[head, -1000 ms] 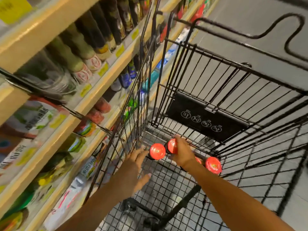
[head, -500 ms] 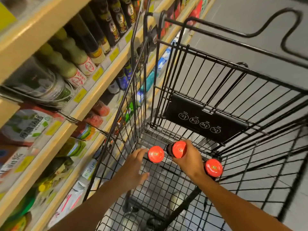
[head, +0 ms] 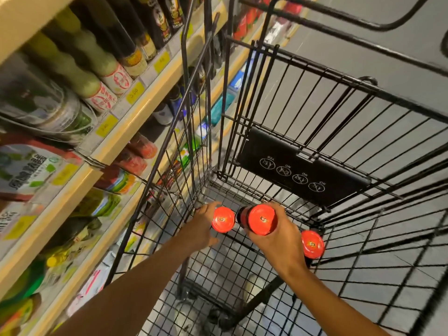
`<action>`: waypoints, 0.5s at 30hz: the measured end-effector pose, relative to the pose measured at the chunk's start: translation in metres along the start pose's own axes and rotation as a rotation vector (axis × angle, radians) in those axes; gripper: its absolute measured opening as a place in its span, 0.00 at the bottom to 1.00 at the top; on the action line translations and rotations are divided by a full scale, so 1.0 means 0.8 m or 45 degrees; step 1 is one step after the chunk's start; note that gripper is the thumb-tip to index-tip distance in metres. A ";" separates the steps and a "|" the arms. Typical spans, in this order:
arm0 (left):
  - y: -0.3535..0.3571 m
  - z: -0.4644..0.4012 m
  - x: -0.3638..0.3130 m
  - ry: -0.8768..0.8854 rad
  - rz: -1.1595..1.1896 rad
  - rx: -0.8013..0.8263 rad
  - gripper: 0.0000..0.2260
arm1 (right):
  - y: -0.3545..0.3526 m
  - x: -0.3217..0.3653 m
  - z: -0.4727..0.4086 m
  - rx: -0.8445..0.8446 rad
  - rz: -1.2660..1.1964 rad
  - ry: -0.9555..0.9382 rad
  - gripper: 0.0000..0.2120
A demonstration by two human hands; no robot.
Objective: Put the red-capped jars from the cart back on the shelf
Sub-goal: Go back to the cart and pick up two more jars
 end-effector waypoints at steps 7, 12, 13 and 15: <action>0.008 -0.017 -0.006 0.161 0.009 -0.102 0.42 | 0.002 -0.003 0.000 -0.041 0.025 -0.027 0.33; 0.013 -0.007 -0.011 0.107 0.056 -0.222 0.34 | -0.005 0.002 0.005 -0.036 0.026 -0.007 0.33; 0.014 -0.001 -0.012 0.094 0.076 -0.232 0.34 | -0.008 0.003 0.006 -0.031 0.024 0.002 0.32; 0.009 0.015 -0.019 0.071 0.113 -0.280 0.36 | -0.016 0.009 0.012 -0.028 0.016 0.002 0.32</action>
Point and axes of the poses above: each hand's wrist, its own z-axis away from the middle knuckle, its own y-axis out of the palm, x = y × z, the point moved 7 cm from there along -z, towards the middle knuckle, and after that the axes turned 10 degrees about y, right-handed, at the moved point
